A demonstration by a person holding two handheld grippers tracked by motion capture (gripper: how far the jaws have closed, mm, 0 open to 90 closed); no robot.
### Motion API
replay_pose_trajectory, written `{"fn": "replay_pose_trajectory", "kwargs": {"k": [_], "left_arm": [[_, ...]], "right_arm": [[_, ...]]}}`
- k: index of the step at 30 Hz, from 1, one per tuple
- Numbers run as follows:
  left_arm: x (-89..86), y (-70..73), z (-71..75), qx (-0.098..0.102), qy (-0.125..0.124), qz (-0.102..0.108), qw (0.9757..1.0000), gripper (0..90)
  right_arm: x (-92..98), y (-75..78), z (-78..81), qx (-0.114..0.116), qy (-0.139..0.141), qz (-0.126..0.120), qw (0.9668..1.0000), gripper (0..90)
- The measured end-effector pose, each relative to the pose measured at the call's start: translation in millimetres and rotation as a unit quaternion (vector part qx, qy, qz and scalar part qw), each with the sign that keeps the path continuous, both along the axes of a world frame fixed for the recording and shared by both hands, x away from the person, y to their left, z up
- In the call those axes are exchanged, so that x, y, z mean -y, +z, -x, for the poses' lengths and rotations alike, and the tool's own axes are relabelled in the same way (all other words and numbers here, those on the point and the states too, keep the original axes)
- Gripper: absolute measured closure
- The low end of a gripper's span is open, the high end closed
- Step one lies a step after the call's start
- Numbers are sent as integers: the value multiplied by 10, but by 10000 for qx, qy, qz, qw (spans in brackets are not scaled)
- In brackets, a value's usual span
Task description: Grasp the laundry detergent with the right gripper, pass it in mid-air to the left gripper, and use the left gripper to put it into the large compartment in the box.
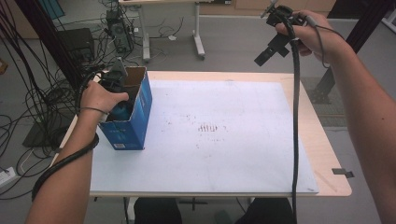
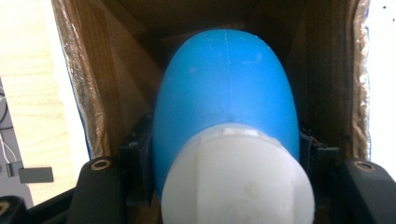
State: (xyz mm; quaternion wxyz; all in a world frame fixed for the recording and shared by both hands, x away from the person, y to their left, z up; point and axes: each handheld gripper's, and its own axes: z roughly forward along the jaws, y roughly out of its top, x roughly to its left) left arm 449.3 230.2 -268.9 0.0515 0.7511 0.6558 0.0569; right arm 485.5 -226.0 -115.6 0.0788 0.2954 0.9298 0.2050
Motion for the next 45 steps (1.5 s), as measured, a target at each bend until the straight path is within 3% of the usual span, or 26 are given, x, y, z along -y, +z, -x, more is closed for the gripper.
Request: {"fn": "replay_pose_trajectory", "kwargs": {"k": [11, 18, 32, 35, 38, 45], "left_arm": [[-15, -21, -8, -60, 98, 82, 9999, 315], [-9, 48, 8, -52, 77, 69, 9999, 305], [29, 420, 36, 252, 22, 28, 9997, 249], [84, 519, 45, 374, -18, 11, 9993, 232], [150, 602, 49, 317, -120, 63, 9994, 218], [308, 739, 23, 428, -208, 131, 9988, 148]], "right_arm": [[-25, 4, 7, 9, 19, 13, 10000, 36], [-36, -6, -3, -4, 25, 20, 10000, 35], [-19, -10, 1, -24, 27, -37, 10000, 34], [-25, -8, 2, -17, 39, -36, 10000, 34], [-32, -9, 0, -18, 38, -30, 10000, 34], [-19, -27, -11, -53, 16, -21, 10000, 35]]}}
